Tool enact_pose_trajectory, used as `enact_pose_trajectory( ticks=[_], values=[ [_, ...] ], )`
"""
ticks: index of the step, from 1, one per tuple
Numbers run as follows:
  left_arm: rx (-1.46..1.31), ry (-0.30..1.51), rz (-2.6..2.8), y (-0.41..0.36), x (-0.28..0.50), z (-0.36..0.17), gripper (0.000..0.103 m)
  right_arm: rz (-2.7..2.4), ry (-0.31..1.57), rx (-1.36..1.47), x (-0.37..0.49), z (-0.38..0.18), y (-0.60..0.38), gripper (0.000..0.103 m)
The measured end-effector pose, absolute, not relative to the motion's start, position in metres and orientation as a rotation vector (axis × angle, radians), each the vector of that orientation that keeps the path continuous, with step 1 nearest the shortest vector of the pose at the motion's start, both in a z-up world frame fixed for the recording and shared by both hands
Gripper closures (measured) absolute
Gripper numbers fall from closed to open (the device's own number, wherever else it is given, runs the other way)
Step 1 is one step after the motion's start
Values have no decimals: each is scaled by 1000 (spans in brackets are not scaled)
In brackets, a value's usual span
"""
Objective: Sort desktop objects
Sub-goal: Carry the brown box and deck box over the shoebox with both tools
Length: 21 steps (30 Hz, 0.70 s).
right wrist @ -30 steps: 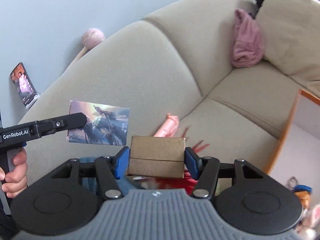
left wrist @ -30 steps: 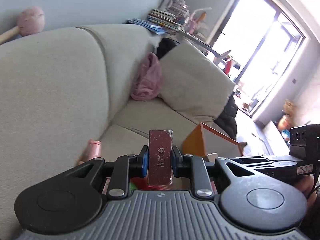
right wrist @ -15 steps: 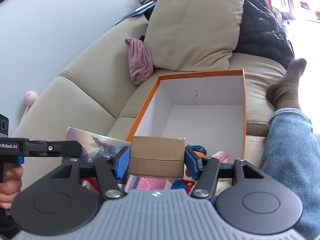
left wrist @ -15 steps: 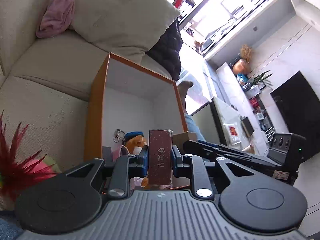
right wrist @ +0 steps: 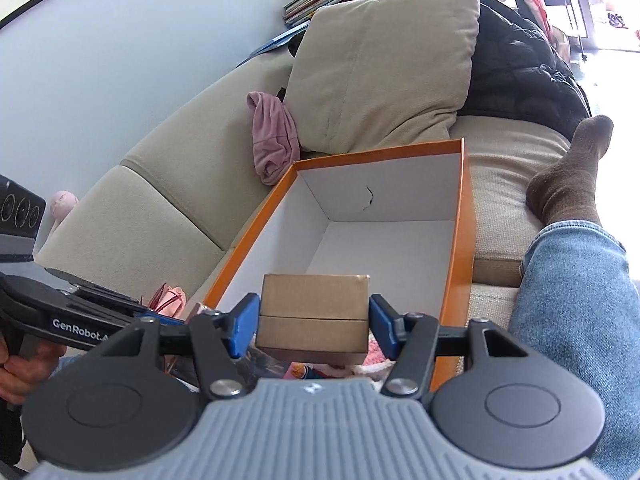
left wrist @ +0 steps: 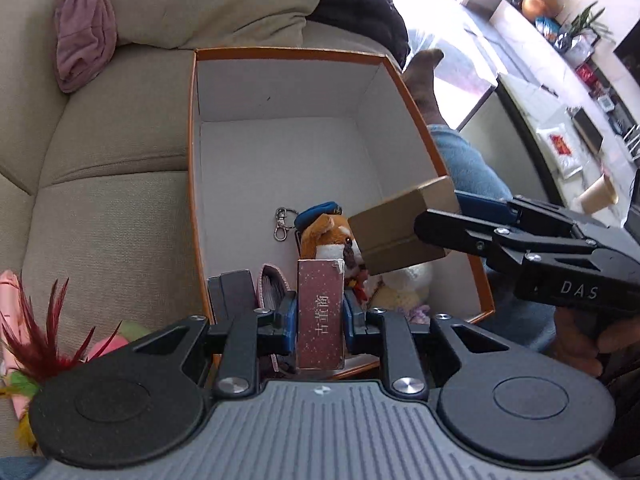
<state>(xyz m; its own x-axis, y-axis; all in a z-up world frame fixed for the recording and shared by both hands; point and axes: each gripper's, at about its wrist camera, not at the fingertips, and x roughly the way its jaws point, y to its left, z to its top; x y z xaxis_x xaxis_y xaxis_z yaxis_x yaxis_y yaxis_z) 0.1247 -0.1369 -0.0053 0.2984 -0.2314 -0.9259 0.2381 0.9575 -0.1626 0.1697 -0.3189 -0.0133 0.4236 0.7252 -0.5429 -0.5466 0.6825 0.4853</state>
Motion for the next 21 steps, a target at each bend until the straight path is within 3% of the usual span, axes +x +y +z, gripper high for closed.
enact_pose_trajectory(
  ticks=[21],
  values=[
    [153,1373,-130,-167,137,-6,74,887,734,346,165,-20,-338,42]
  ],
)
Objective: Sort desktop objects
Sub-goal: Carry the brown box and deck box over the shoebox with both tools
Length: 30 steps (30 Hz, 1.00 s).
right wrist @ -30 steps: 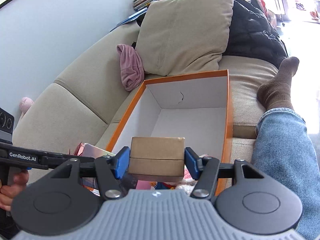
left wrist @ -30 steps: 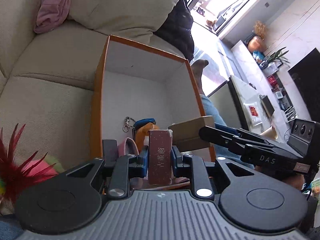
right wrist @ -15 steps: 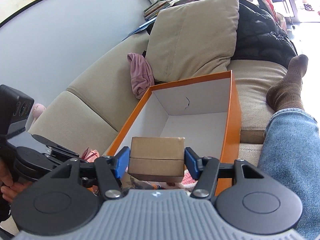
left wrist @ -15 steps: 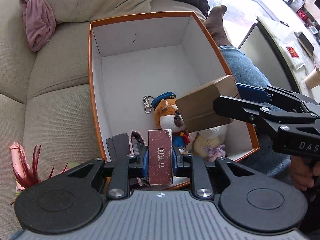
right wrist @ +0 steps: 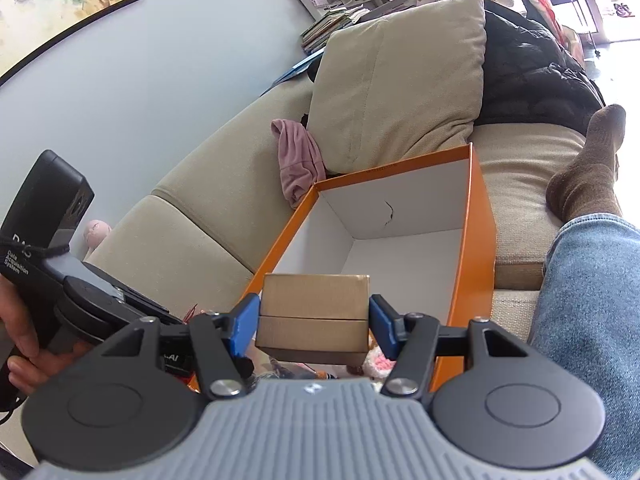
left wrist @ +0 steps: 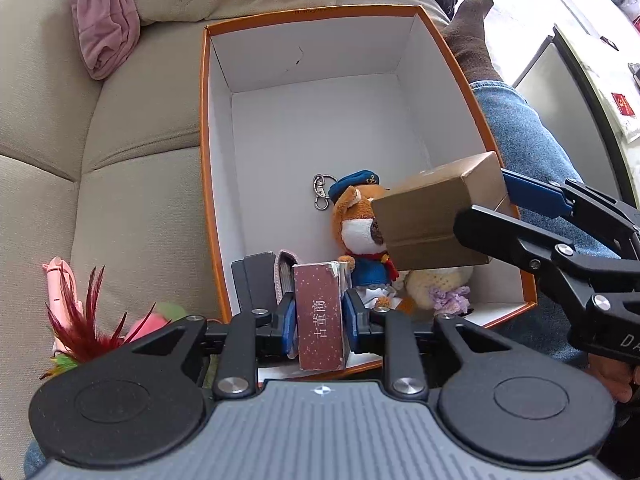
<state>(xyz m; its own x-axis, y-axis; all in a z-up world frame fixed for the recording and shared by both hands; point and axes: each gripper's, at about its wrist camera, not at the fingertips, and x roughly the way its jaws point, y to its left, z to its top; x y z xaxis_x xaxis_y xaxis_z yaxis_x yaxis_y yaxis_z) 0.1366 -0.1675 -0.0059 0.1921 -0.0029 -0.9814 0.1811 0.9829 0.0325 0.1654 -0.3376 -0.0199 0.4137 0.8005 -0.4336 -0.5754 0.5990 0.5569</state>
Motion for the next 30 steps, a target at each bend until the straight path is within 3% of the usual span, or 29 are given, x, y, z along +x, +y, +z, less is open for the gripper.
enact_pose_trajectory(
  ticks=[6,15,24,30],
  values=[
    [124,1377,-122,-163,133,-8,74,929,717,241,182,-11,-313,42],
    [88,1367,-133,-158,131,-10,75,1008,726,-262,205,-29,-230,42],
    [78,1350,-149,-152,127,-7,75,1068,789,-437,205,-25,-230,43],
    [161,1373,-154,-166,130,-18,74,1029,800,-373,205,-24,-241,43]
  ],
)
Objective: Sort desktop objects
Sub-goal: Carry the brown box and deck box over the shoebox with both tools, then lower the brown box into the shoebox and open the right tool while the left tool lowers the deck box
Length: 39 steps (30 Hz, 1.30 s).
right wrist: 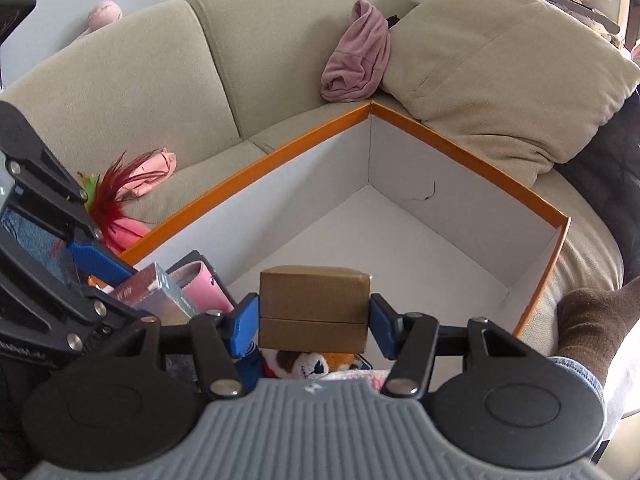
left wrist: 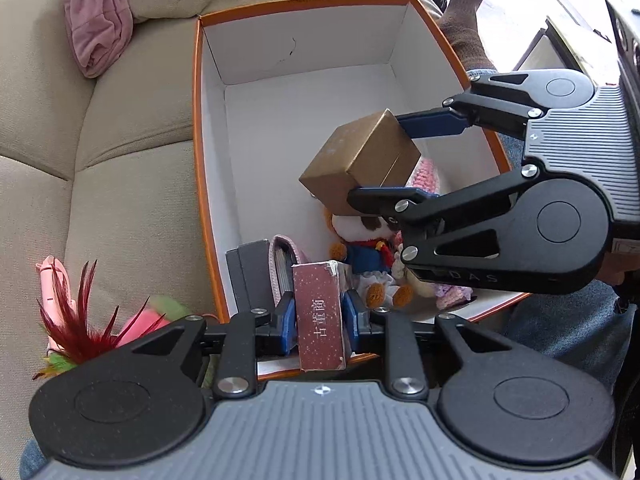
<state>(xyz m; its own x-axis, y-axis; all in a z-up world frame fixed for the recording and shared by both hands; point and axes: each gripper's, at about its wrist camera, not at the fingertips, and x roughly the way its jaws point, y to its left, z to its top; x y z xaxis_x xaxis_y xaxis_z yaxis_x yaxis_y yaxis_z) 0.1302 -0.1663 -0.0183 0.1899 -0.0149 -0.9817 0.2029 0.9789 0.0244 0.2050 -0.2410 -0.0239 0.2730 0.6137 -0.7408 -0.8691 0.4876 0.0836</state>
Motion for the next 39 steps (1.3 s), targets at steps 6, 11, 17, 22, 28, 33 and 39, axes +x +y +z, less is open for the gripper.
enact_pose_trajectory(
  ticks=[6,11,17,22,28,33,39],
  values=[
    [233,1392,-145,-179,134,-27,73,1017,800,-356,203,-24,-241,43],
    [197,1384,-136,-179,133,-26,74,1020,817,-258,207,-26,-247,43],
    [30,1364,-192,-149,129,-16,73,1048,781,-236,203,-18,-253,43],
    [-116,1269,-252,-120,122,13,73,1069,767,-270,200,-13,-248,43],
    [-204,1155,-174,-74,130,30,73,1115,791,-346,212,-7,-224,43],
    [-249,1154,-149,-45,140,11,72,1180,876,-446,235,-16,-185,43],
    [-357,1155,-197,-22,149,-13,72,1267,997,-621,263,-41,-138,43]
  ],
)
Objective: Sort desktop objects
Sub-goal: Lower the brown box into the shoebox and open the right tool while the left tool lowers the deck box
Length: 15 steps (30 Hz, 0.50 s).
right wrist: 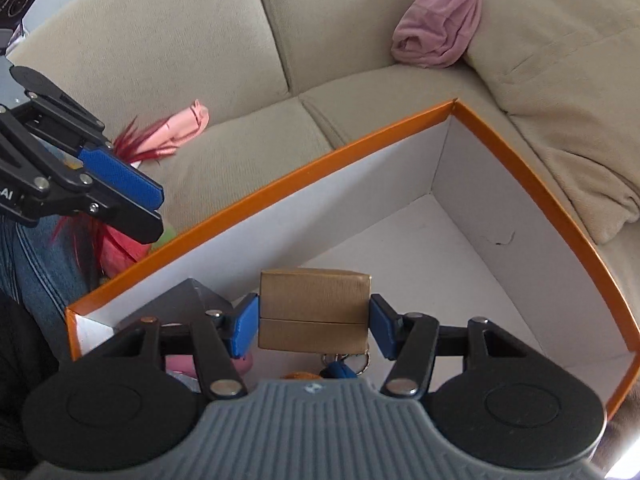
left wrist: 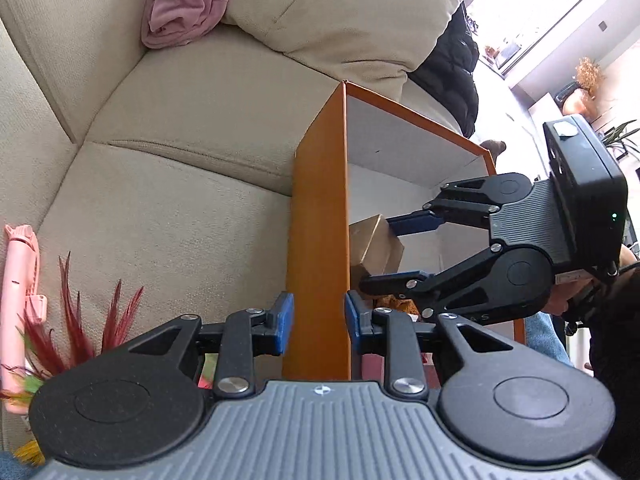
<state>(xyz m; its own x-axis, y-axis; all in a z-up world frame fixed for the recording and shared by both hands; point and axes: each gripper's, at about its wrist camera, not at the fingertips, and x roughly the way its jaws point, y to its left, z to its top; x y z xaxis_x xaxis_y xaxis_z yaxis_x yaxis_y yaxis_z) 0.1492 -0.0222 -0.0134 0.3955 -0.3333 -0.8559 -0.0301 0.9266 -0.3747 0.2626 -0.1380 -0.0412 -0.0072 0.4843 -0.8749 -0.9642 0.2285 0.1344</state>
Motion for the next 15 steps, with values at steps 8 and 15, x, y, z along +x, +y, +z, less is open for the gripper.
enact_pose_trajectory(
  ticks=[8,15],
  values=[
    [-343,1118,-229,-13,154,-24,72,1487,1027,-790,257,-55,-101,43],
    [-379,1112,-245,-5,158,-31,72,1640,1078,-799,256,-52,-92,40]
  ],
)
